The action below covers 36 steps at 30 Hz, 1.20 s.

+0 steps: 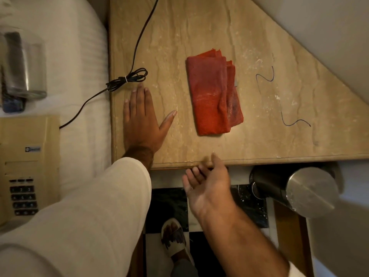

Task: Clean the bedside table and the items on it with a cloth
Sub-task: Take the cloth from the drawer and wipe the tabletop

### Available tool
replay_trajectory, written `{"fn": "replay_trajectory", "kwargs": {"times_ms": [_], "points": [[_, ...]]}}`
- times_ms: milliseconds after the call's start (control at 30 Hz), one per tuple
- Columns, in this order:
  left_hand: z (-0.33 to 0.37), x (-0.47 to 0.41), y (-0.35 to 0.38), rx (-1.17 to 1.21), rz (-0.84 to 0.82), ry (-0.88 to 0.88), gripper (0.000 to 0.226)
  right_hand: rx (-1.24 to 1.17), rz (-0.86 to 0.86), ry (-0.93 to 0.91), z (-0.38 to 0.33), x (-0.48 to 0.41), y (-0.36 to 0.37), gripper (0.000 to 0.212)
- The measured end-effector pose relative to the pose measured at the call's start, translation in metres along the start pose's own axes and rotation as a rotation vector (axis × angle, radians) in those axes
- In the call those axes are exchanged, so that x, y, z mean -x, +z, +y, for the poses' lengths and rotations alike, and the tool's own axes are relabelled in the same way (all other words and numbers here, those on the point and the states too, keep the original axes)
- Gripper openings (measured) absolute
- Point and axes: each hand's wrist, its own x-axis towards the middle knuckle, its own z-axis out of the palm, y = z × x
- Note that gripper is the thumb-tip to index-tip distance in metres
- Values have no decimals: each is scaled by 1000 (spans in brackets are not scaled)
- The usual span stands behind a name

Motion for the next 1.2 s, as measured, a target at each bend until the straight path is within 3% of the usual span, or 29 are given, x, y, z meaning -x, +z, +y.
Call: {"fn": "replay_trajectory", "kwargs": {"times_ms": [67,100,167,200,267,367,567,667,800,933,1033,1200], "points": [[1,0,1,-21,30,10,98,307,-46,-251,-5,13,9,32],[3,-1,0,-34,28,6,98,441,-67,-469,-14,17,17,29],[1,-2,1,3,16,10,99,786,-113,-1059,-41,6,35,36],[1,0,1,4,19,17,99,1090,-75,-1322,-57,-9,45,45],[0,-1,2,3,17,10,99,1622,65,-1520,-86,-43,67,61],[-1,-1,4,-24,39,10,98,1996,174,-1480,-108,-86,83,72],[-3,-2,7,-14,35,10,98,2000,55,-1623,-154,-111,115,77],[-3,-2,7,-15,28,16,98,1955,156,-1590,-208,-120,123,77],[-2,-2,6,-11,19,15,97,1822,304,-1499,-235,-121,58,76],[-1,-2,2,-18,16,15,98,1755,398,-1399,-188,-103,-58,74],[-1,-2,3,-20,12,14,98,1760,482,-1349,-159,-96,-95,75],[-4,-3,7,-27,32,24,99,1815,411,-1454,-201,-116,4,74]]}}
